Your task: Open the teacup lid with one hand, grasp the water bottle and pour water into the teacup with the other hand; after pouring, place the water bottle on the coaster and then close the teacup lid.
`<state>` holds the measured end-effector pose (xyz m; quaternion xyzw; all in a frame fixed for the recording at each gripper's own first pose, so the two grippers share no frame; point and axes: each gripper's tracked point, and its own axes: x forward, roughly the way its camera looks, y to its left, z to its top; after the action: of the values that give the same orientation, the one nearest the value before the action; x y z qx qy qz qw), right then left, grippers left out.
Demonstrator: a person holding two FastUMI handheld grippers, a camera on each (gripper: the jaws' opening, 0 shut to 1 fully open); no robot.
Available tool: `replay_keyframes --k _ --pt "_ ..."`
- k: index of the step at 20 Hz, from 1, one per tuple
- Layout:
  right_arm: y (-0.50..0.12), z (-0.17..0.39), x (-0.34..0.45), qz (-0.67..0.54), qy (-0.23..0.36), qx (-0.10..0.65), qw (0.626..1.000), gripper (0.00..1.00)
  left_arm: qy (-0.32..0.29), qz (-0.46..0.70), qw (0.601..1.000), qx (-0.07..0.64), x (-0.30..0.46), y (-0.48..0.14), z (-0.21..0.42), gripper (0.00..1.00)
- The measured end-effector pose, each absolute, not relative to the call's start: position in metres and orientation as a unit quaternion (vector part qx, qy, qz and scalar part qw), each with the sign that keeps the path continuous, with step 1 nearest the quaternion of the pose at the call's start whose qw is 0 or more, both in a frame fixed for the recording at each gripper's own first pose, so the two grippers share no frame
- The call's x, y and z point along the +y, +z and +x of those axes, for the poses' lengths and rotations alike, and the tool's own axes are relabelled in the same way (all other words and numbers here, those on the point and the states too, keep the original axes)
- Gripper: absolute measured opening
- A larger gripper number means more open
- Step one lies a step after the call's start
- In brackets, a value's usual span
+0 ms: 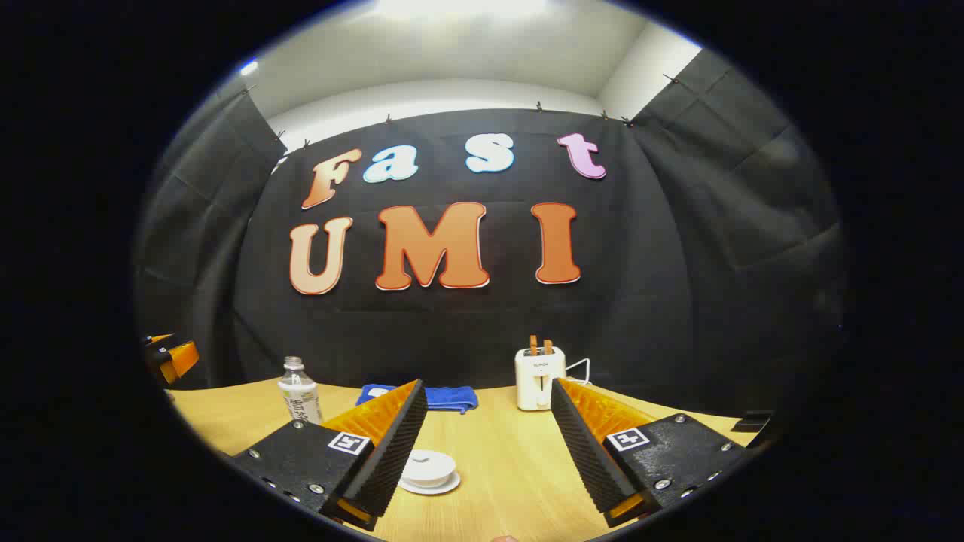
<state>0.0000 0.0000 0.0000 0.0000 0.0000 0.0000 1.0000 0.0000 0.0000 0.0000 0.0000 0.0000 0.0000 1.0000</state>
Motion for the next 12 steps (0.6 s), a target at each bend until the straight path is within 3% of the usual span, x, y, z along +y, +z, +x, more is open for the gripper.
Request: replay_keyframes --k 10,11,12 --pt "-0.033 0.005 -0.009 -0.02 -0.017 0.049 0.998 0.98 -0.051 -0.035 0.996 0.056 -0.028 -0.034 0.003 0.99" --pt "-0.035 0.005 -0.011 -0.02 -0.021 0.051 0.998 0.92 -0.054 -0.03 0.996 0.06 -0.031 -0.035 0.005 0.99" --pt "-0.036 0.006 -0.013 -0.02 -0.023 0.054 0.998 0.98 -0.056 -0.024 0.996 0.062 -0.033 -0.036 0.006 0.99"
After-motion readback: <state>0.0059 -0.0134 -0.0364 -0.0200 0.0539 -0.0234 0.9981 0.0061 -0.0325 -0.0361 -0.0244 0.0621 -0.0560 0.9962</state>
